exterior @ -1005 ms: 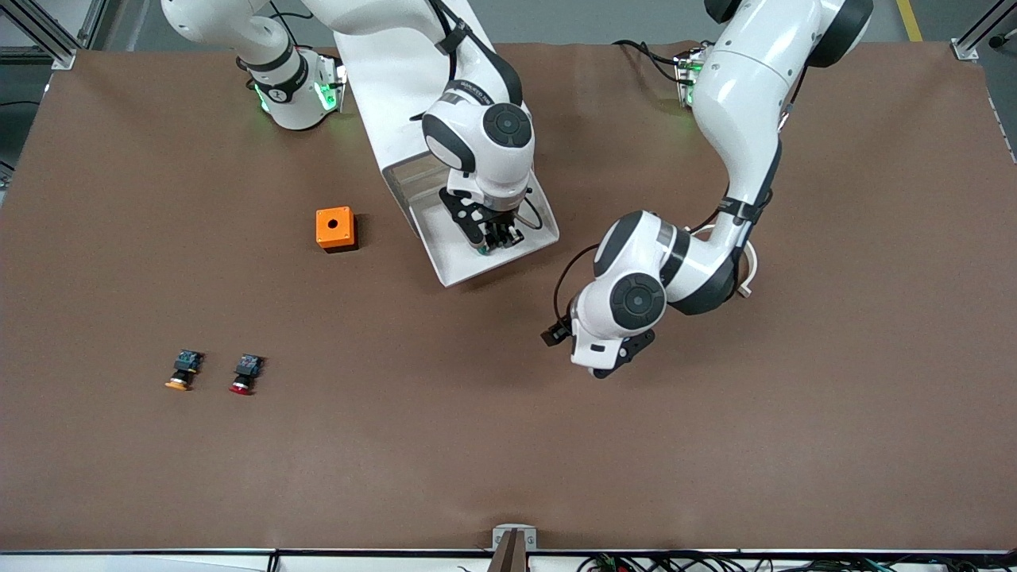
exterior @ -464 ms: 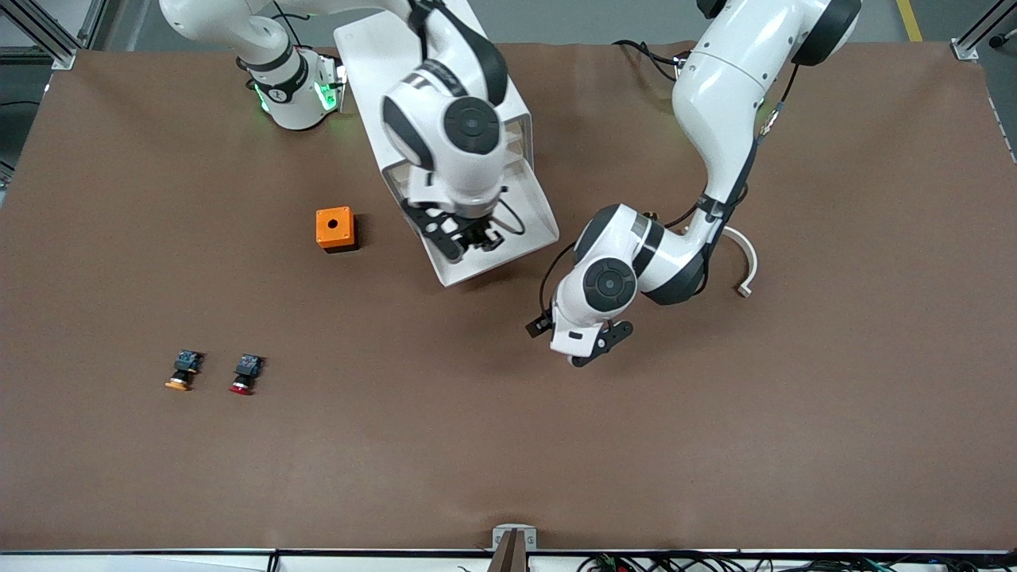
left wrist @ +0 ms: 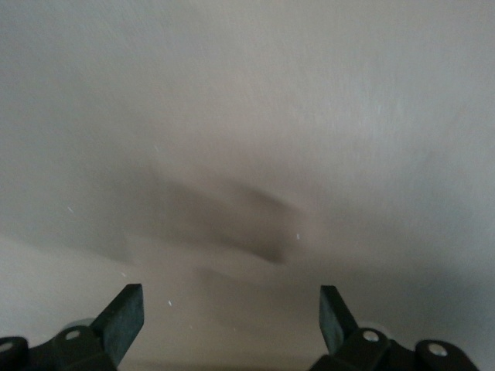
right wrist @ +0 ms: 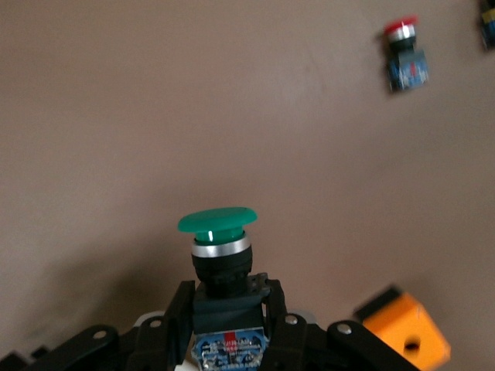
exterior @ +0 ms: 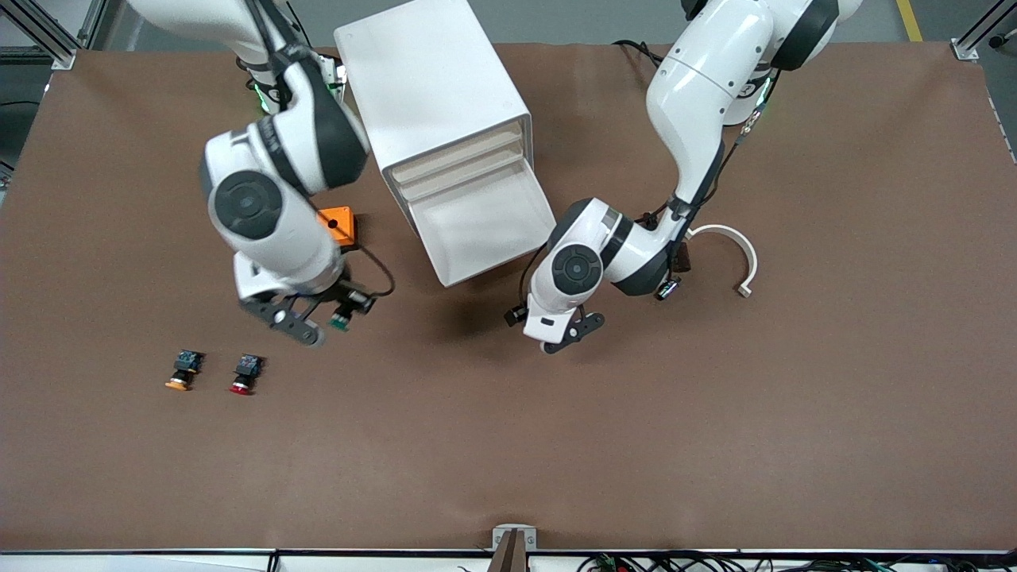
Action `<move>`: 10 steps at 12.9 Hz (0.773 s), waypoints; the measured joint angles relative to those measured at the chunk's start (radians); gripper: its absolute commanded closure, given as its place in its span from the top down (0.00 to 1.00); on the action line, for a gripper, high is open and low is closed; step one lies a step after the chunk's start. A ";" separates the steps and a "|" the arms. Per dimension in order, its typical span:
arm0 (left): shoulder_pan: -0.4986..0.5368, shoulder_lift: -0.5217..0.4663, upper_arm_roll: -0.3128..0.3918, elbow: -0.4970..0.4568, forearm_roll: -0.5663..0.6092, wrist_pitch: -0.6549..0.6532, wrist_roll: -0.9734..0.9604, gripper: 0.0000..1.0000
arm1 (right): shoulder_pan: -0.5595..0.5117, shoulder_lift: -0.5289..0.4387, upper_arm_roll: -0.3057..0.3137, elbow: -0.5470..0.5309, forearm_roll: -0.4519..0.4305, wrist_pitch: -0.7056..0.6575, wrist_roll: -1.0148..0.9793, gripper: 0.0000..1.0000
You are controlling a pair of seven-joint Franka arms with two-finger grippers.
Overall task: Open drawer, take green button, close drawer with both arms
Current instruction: 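Carry the button with the right gripper while the left gripper shuts the drawer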
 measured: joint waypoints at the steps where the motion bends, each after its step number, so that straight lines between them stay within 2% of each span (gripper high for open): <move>1: -0.015 0.003 -0.002 0.000 0.000 0.001 -0.007 1.00 | -0.038 0.009 0.000 -0.037 0.000 0.066 -0.076 0.00; 4: -0.072 0.002 -0.007 -0.001 0.000 -0.013 -0.089 1.00 | -0.119 0.058 0.001 -0.124 0.000 0.256 -0.243 0.00; 7: -0.132 -0.002 -0.023 -0.002 0.000 -0.087 -0.184 1.00 | -0.155 0.140 0.001 -0.200 0.000 0.455 -0.340 0.00; 10: -0.144 -0.003 -0.091 -0.004 0.000 -0.111 -0.292 1.00 | -0.155 0.191 0.006 -0.216 0.000 0.516 -0.377 0.00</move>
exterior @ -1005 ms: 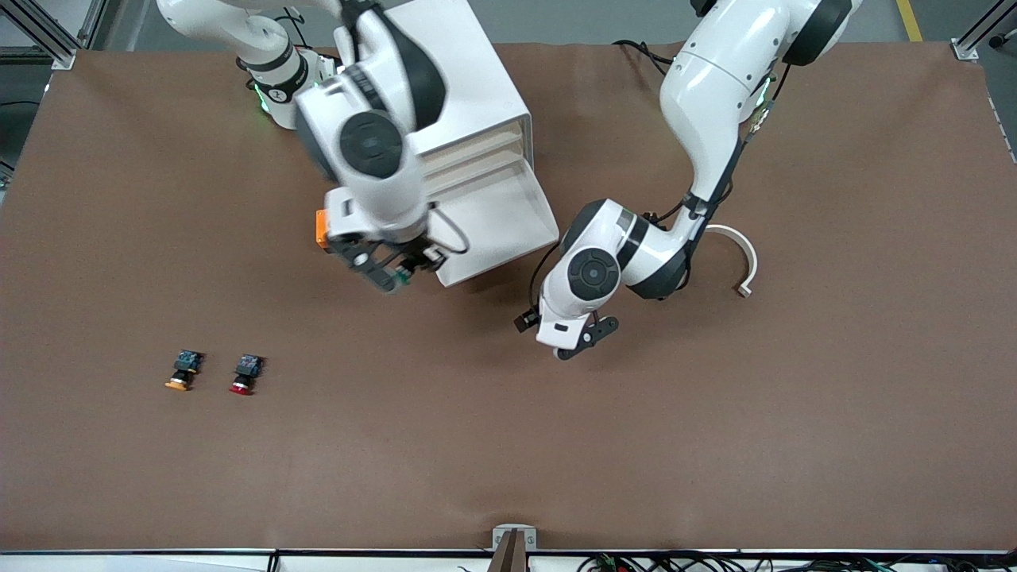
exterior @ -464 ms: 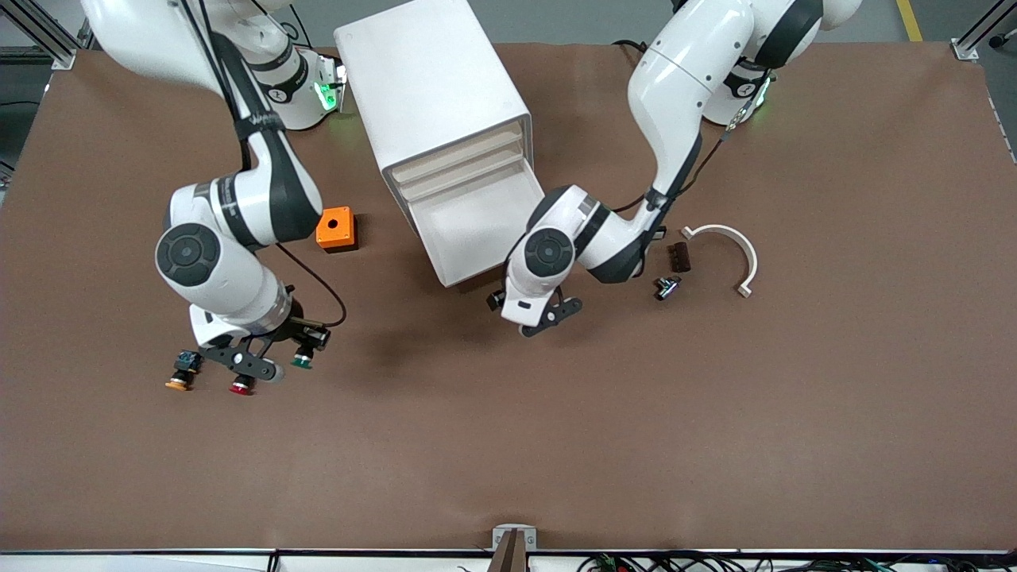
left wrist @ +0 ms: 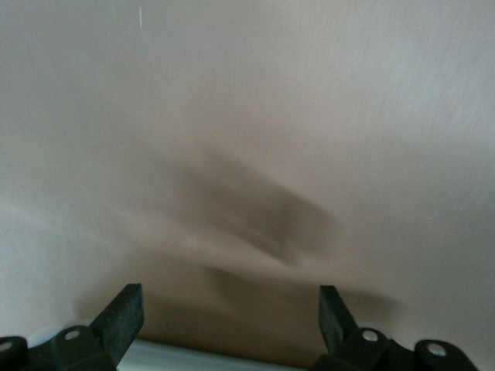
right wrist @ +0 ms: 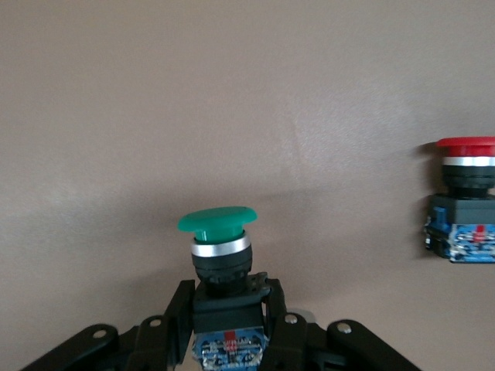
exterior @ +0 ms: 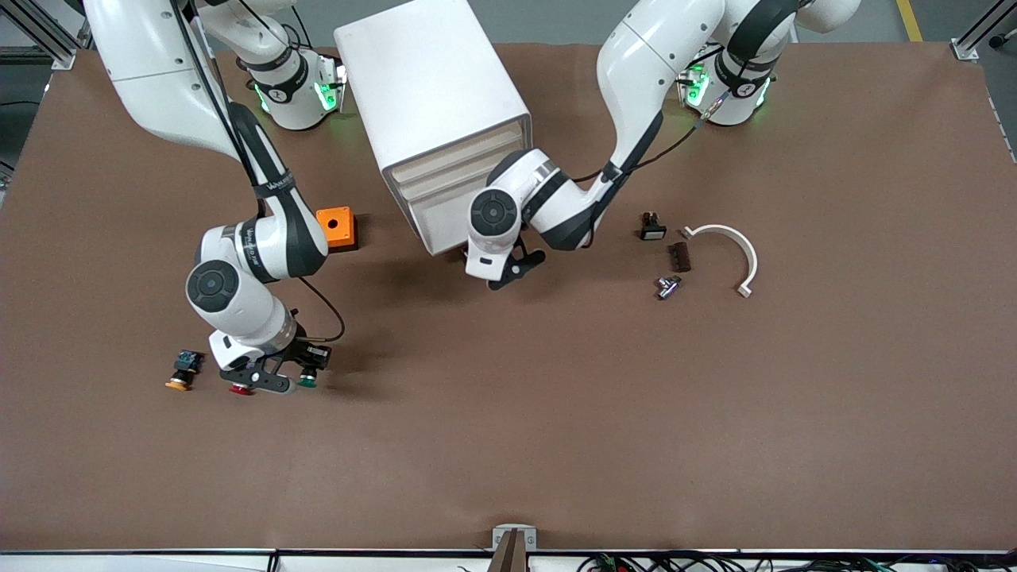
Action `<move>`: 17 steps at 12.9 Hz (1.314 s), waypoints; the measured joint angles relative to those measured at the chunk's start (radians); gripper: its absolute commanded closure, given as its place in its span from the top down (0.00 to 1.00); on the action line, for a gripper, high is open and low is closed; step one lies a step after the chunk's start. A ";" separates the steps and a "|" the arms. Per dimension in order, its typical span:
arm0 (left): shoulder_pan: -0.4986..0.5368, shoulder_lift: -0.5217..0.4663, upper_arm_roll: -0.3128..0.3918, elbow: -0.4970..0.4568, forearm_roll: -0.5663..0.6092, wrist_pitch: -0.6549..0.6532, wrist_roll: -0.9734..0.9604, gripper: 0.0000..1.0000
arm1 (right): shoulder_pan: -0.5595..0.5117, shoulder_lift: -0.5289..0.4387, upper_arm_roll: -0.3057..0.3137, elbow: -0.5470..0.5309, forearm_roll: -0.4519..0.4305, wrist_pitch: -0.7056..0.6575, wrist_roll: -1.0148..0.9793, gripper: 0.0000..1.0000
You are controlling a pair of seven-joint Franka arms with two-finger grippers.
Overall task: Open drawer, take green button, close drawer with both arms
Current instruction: 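Carry the button with the right gripper while the left gripper shuts the drawer, then lower the green button beside the red button and open the right gripper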
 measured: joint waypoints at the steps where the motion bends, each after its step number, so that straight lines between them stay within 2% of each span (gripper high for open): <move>1: -0.001 0.000 -0.024 -0.001 0.000 -0.002 -0.032 1.00 | 0.000 0.004 0.000 0.000 0.000 0.005 -0.005 0.00; 4: -0.029 0.000 -0.056 -0.006 0.000 -0.005 -0.101 1.00 | -0.007 0.014 -0.001 -0.001 0.000 0.018 -0.010 0.00; 9: -0.057 -0.002 -0.050 -0.007 0.004 -0.004 -0.134 1.00 | -0.036 0.044 -0.001 -0.001 -0.004 0.040 -0.028 0.00; 10: -0.053 -0.004 -0.041 -0.006 0.008 -0.003 -0.134 1.00 | -0.037 0.045 -0.001 0.000 -0.005 0.040 -0.029 0.85; 11: -0.041 -0.009 -0.026 -0.003 0.030 0.000 -0.134 1.00 | -0.038 0.047 -0.001 0.001 -0.006 0.040 -0.029 1.00; 14: 0.078 -0.062 -0.005 0.008 0.180 0.001 -0.106 1.00 | -0.052 0.052 -0.002 0.013 -0.006 0.050 -0.030 1.00; 17: 0.248 -0.147 -0.003 0.010 0.220 -0.017 0.041 1.00 | -0.054 0.053 0.000 0.035 -0.007 0.047 -0.035 1.00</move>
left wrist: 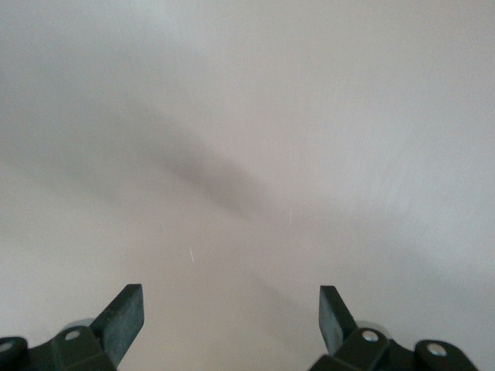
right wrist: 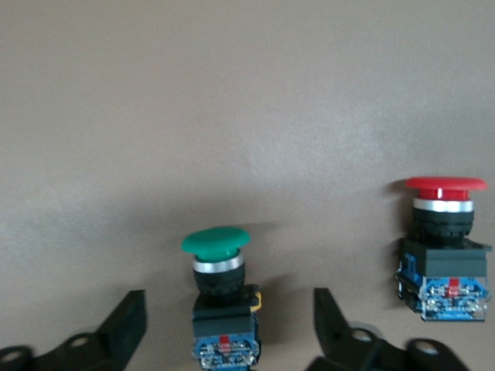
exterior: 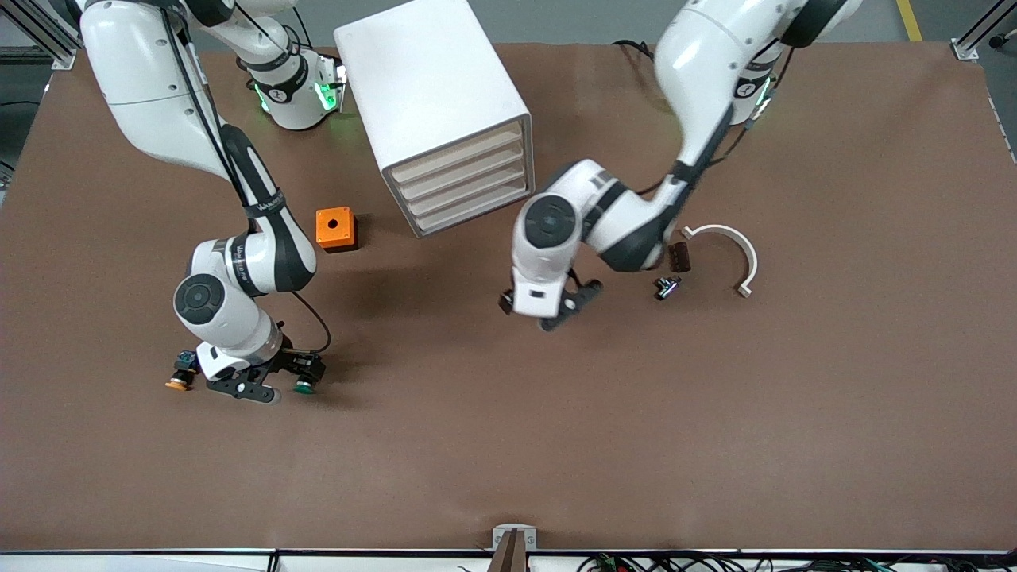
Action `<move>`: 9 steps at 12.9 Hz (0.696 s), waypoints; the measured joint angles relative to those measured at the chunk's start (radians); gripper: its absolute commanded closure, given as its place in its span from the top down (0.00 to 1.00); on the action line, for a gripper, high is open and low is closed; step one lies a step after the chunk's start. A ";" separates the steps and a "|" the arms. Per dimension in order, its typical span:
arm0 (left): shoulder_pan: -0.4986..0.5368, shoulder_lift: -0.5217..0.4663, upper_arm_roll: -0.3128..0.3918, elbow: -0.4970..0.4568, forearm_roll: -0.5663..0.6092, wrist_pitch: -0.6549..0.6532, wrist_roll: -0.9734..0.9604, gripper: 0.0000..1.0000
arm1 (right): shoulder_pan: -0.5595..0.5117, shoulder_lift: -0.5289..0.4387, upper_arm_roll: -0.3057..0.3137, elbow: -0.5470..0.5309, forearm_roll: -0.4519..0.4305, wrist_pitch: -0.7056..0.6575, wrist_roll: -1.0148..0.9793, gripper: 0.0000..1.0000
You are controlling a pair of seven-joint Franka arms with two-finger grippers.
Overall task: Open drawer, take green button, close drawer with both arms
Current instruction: 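Lower the green button beside the red button and open the right gripper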
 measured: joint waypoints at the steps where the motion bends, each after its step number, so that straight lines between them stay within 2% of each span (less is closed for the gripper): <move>1: 0.051 -0.027 0.001 0.000 0.001 -0.013 0.052 1.00 | 0.000 -0.002 0.001 0.011 -0.001 -0.018 -0.001 1.00; 4: 0.193 -0.096 0.002 -0.002 0.003 -0.049 0.205 1.00 | 0.000 -0.051 0.001 0.073 -0.011 -0.194 -0.028 1.00; 9: 0.381 -0.242 0.003 -0.001 0.038 -0.224 0.518 1.00 | -0.039 -0.253 -0.001 0.167 -0.014 -0.601 -0.194 1.00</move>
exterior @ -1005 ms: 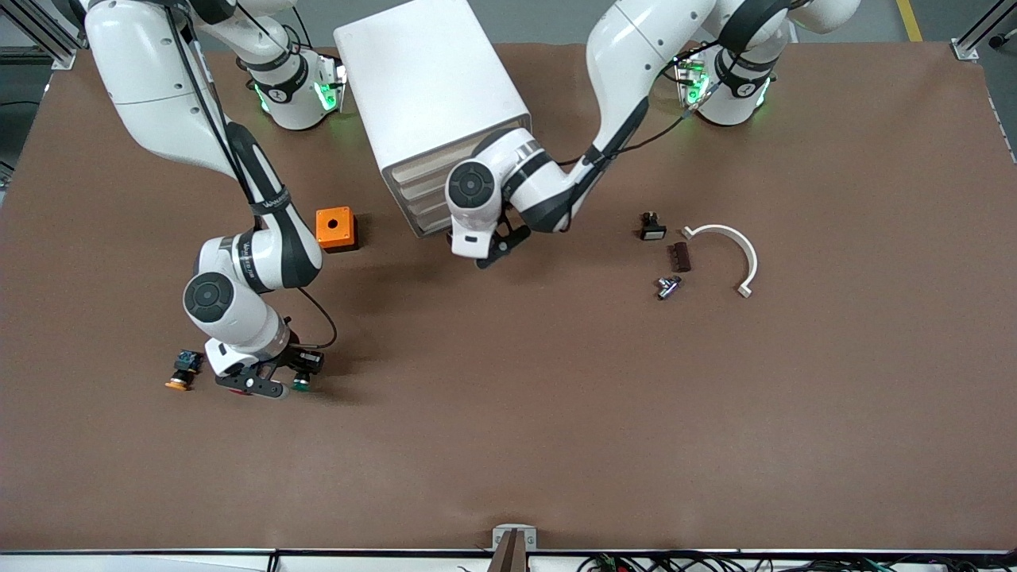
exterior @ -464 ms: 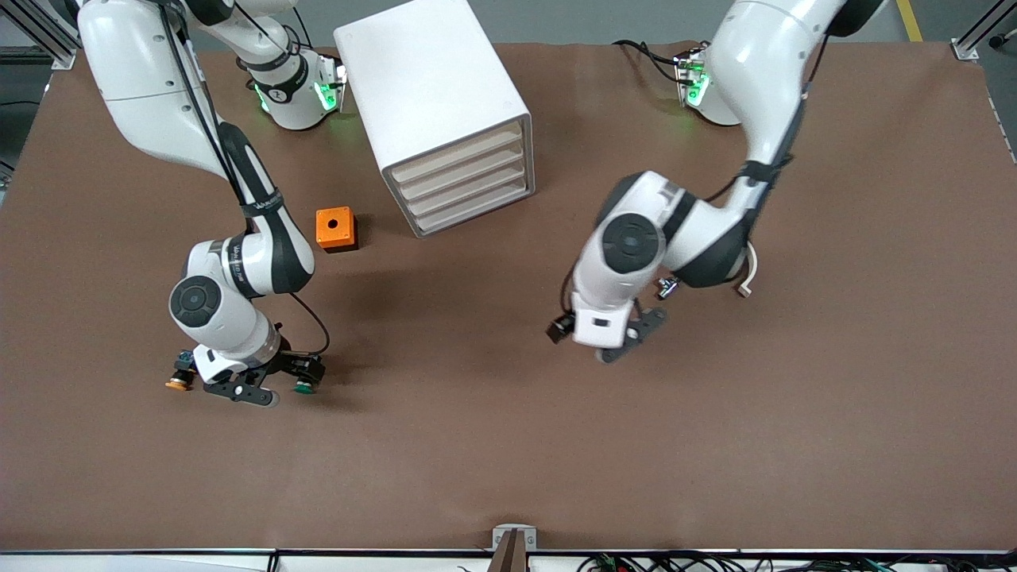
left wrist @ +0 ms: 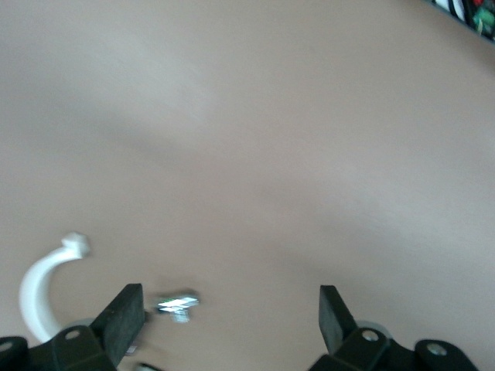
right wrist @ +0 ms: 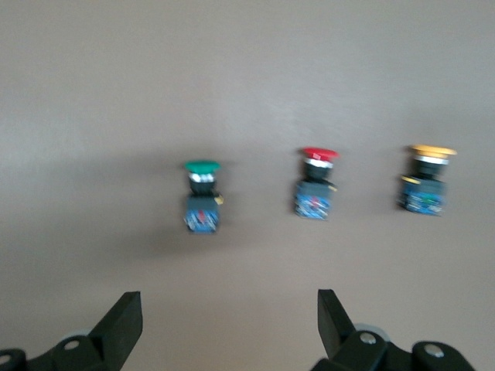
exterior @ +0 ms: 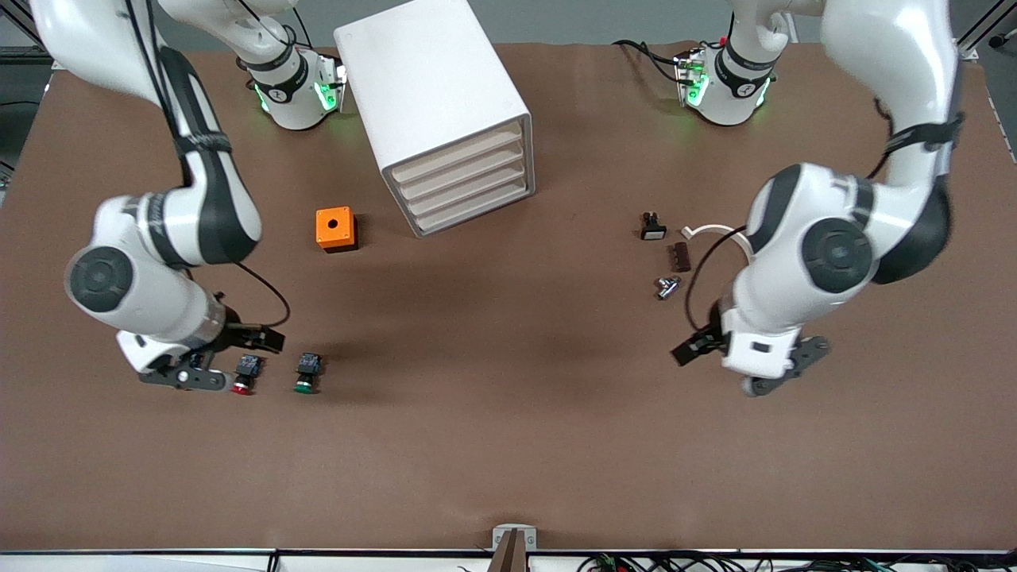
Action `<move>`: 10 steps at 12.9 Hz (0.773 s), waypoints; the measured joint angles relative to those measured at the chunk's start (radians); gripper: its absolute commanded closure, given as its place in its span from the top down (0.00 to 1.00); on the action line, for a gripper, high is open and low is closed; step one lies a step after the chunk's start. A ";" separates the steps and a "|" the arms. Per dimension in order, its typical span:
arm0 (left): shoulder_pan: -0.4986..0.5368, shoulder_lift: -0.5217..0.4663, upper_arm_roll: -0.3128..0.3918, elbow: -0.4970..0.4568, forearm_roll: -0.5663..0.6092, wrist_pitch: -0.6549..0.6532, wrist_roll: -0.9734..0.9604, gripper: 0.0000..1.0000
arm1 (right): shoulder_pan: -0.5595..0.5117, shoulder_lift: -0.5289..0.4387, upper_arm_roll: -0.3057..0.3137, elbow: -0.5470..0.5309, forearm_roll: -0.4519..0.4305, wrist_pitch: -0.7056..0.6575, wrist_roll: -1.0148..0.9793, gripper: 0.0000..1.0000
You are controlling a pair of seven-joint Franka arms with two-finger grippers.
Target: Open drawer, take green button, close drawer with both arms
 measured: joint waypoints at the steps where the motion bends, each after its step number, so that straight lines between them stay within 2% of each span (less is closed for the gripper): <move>1: 0.027 -0.039 0.000 0.000 0.004 -0.041 0.050 1.00 | -0.019 -0.033 0.000 0.023 0.000 -0.085 -0.042 1.00; 3: 0.069 -0.112 -0.001 -0.001 0.005 -0.120 0.146 1.00 | -0.060 -0.080 -0.001 0.083 -0.002 -0.239 -0.108 1.00; 5: 0.101 -0.179 -0.001 -0.003 0.005 -0.179 0.237 1.00 | -0.101 -0.121 -0.002 0.130 -0.007 -0.324 -0.160 1.00; 10: 0.190 -0.332 0.001 -0.019 0.005 -0.271 0.565 1.00 | -0.186 -0.192 -0.002 0.143 -0.006 -0.384 -0.222 1.00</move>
